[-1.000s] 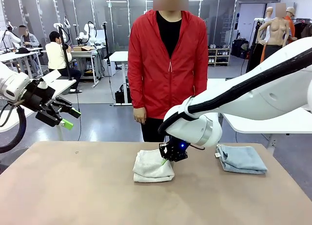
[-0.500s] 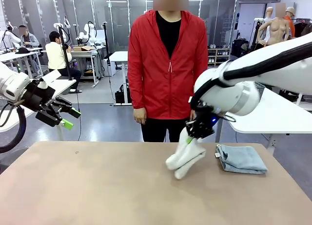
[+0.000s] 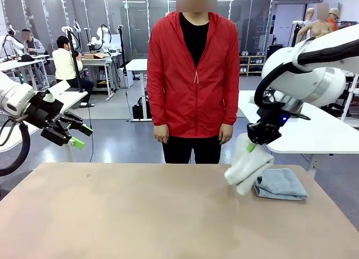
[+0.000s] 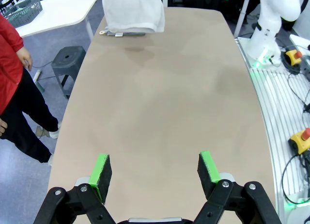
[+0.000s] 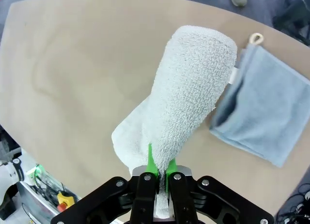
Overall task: Fold the towels and place them in the basket.
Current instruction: Stack the folded Towel with hook on the right side of the table.
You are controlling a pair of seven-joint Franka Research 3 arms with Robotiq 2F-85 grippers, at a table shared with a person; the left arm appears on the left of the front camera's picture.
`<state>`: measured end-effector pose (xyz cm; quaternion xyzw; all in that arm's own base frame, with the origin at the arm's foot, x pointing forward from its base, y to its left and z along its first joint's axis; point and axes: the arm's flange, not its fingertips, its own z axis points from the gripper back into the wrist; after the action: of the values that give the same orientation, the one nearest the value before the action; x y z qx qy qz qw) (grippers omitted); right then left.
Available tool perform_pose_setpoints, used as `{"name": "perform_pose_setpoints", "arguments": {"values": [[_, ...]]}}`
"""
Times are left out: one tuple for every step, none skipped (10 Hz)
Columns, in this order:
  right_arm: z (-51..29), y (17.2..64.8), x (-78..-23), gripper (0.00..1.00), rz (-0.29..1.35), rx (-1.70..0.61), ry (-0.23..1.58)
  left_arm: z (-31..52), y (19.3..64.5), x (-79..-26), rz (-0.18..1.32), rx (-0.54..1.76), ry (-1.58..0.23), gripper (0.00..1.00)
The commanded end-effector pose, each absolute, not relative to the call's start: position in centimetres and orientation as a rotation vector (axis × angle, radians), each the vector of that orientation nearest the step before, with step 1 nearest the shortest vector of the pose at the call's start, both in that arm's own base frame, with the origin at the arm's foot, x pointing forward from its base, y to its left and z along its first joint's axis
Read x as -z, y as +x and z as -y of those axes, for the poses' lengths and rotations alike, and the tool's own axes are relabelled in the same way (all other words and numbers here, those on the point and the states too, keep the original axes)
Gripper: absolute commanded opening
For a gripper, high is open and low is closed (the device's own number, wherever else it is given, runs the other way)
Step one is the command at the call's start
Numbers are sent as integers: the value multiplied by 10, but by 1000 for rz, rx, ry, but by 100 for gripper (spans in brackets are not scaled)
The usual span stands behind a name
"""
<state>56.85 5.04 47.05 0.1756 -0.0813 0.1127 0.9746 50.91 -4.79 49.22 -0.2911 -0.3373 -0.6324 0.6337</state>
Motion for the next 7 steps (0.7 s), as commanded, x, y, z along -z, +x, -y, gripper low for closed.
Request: {"name": "perform_pose_setpoints", "arguments": {"values": [[-25, 586, -473, 7, 147, -292, 342, 48, 509, -495, 762, 1448, -660, 90], [-13, 592, -474, 7, 153, -296, 323, 48, 509, -495, 762, 1448, -660, 90], [-3, 597, -473, 7, 166, -299, 325, 48, 509, -495, 762, 1448, -660, 90], [7, 603, -471, 7, 180, -315, 330, 48, 509, -495, 762, 1448, -660, 90], [13, 609, -468, 7, 175, -323, 334, 48, 509, -495, 762, 1448, -660, 90], [18, 617, -463, 7, 185, -328, 340, 48, 509, -495, 762, 1448, -660, 90], [23, 622, -459, 7, 197, -325, 345, 48, 509, -495, 762, 1448, -660, 90]]}}
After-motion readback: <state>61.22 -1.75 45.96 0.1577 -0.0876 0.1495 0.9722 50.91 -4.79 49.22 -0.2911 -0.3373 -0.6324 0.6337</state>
